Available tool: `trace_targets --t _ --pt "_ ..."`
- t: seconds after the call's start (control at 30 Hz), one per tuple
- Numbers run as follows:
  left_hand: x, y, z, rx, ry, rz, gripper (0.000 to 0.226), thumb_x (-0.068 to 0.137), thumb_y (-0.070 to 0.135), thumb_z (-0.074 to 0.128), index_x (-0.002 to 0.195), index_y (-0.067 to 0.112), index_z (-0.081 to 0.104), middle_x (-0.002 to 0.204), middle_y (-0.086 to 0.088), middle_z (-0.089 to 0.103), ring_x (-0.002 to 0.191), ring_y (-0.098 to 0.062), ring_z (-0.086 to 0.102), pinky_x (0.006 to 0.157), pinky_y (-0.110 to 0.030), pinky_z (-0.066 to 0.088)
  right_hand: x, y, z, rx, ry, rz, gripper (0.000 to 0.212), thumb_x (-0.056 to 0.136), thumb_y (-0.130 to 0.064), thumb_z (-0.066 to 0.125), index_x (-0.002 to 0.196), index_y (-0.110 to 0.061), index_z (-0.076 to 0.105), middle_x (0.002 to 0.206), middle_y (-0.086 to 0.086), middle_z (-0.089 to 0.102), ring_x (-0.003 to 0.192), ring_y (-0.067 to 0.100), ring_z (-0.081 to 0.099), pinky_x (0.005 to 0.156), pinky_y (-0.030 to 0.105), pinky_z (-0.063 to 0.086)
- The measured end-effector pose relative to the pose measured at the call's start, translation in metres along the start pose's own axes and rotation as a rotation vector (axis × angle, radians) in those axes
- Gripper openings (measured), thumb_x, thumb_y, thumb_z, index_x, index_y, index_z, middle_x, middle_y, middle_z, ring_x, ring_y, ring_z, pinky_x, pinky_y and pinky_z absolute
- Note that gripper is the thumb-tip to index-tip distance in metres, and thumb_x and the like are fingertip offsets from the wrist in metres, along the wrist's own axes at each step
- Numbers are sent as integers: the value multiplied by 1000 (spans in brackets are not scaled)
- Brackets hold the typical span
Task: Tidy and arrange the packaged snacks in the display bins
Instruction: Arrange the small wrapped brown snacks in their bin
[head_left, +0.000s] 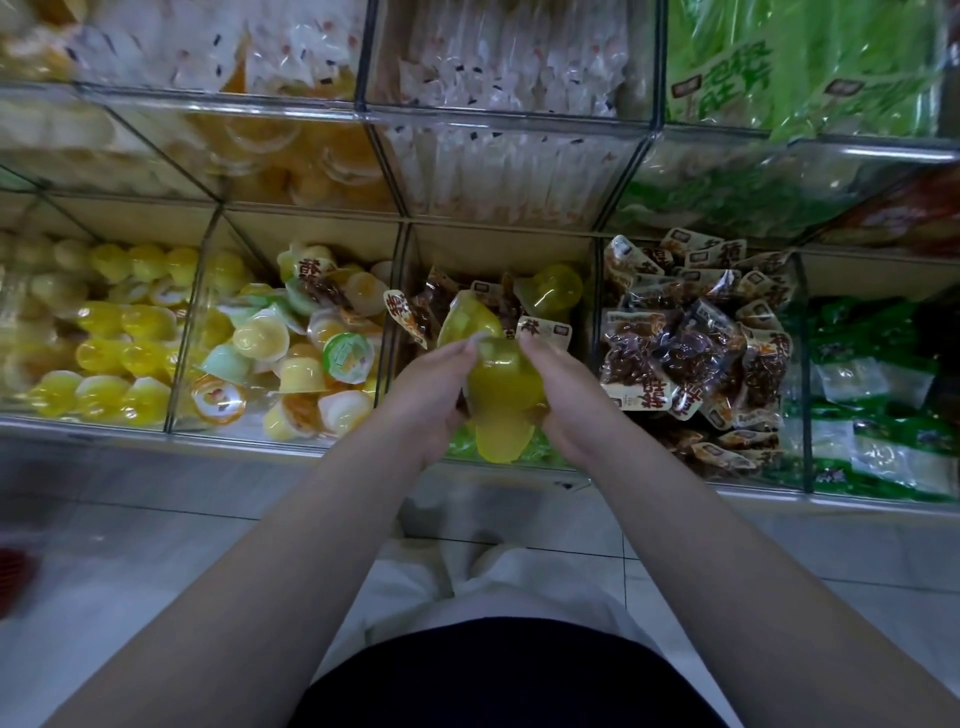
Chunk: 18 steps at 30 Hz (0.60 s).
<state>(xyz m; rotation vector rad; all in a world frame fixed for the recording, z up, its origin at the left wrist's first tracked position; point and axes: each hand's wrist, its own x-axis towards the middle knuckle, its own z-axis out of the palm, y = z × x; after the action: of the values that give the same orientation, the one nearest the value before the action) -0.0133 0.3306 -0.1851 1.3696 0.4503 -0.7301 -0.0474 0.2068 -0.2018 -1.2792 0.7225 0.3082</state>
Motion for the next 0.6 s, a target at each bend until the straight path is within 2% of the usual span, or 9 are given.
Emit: trace_targets --t 0.1,0.17,0.27,0.3,0.37,0.43,0.53,0.6 --pt "3 -1 -12 0 12 -18 32 104 22 41 129 15 61 122 -12 65 103 -29 65 69 -37 56 5 5 12 -24 10 11 33 93 -48 55 117 -26 57 124 7 61 113 28 59 99 48 48" --pt "6 -1 -20 -12 22 -35 33 105 20 38 127 14 61 122 -12 64 103 -28 64 69 -37 57 7 4 22 -35 42 21 24 92 -49 56 107 -31 59 122 4 62 114 27 59 103 51 45" --pt "11 3 -33 -31 32 -41 33 105 17 36 124 12 63 119 -13 64 103 -29 63 70 -39 59 11 1 36 -73 77 29 50 79 -56 57 118 -26 62 126 4 62 118 27 57 104 52 44" --pt "14 4 -36 -32 33 -40 33 105 16 36 122 12 64 119 -14 65 104 -30 63 70 -40 59 13 1 39 -82 79 26 55 78 -56 57 122 -24 62 125 3 63 118 27 57 104 52 44" --pt "18 6 -43 -16 35 -49 32 104 16 37 116 12 66 117 -17 66 102 -32 64 69 -40 59 18 1 46 -98 84 14 42 90 -49 56 119 -19 63 116 4 66 112 26 60 102 48 46" --pt "21 8 -48 -8 35 -61 27 103 14 40 112 11 65 114 -18 65 91 -29 65 65 -37 57 21 1 52 -145 84 16 34 97 -42 51 115 -16 65 112 4 67 109 26 61 98 42 47" --pt "25 11 -56 -11 27 -88 17 102 13 42 97 17 57 96 -10 65 78 -22 62 62 -33 50 24 1 65 -265 74 16 31 99 -40 47 108 -19 68 117 0 60 110 22 53 93 35 39" --pt "31 11 -58 5 5 -84 22 103 11 41 87 21 53 85 -4 60 76 -19 59 62 -32 49 27 3 75 -295 71 -29 25 100 -35 48 106 -19 66 117 1 60 110 22 53 89 32 39"
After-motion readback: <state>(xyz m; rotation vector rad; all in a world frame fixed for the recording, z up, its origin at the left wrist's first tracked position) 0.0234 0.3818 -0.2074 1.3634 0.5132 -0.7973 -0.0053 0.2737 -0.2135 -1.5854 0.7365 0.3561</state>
